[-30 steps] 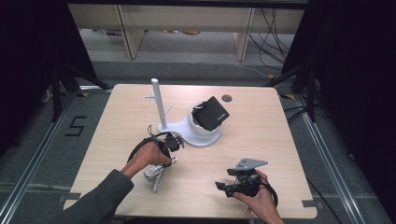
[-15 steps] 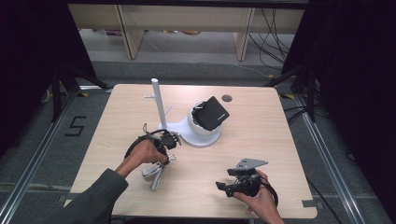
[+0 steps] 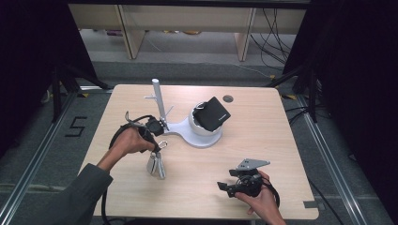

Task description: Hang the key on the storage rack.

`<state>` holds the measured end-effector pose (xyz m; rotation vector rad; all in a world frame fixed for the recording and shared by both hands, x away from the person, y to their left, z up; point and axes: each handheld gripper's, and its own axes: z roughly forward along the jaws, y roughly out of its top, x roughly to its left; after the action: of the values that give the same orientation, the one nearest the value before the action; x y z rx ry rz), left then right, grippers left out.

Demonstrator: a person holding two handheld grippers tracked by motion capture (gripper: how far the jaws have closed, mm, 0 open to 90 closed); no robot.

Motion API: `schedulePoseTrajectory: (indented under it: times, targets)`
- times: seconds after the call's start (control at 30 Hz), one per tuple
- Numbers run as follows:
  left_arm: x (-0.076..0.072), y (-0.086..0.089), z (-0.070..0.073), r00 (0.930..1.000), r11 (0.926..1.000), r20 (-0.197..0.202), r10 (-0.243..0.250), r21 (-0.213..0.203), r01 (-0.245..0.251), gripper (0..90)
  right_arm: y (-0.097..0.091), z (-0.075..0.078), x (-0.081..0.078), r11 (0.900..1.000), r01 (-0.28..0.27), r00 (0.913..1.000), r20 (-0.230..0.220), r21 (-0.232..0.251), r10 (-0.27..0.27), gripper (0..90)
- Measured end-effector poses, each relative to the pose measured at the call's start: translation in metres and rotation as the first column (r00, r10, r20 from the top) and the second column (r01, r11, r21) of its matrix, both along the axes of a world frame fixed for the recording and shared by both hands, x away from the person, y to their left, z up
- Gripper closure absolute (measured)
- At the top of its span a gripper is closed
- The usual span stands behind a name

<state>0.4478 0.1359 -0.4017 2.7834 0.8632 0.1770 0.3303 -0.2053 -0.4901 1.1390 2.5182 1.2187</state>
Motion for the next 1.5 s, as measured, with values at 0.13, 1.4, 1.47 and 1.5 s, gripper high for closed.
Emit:
schedulePoseTrajectory:
  times: [0.13, 1.4, 1.47, 1.5]
  targets:
    - [0.001, 0.007, 0.016, 0.9995, 0.9998, 0.024, 0.019, 0.001, -0.019, 75.1, -0.001, 0.000, 0.001, 1.0000, 0.005, 1.0000, -0.007, 0.002, -0.005, 29.1]
    - [0.039, 0.043, 0.123, 0.9668, 0.9827, 0.176, 0.185, -0.032, -0.182, 75.1, -0.004, 0.001, 0.002, 0.9998, 0.019, 0.9997, -0.017, 0.007, -0.019, 29.1]
    - [0.042, 0.044, 0.124, 0.9669, 0.9818, 0.170, 0.190, -0.030, -0.188, 75.1, -0.003, 0.001, 0.002, 0.9998, 0.017, 0.9997, -0.015, 0.007, -0.017, 29.0]
    - [0.044, 0.044, 0.124, 0.9635, 0.9799, 0.178, 0.200, -0.036, -0.196, 75.1, -0.003, 0.001, 0.002, 0.9999, 0.016, 0.9998, -0.015, 0.007, -0.016, 29.1]
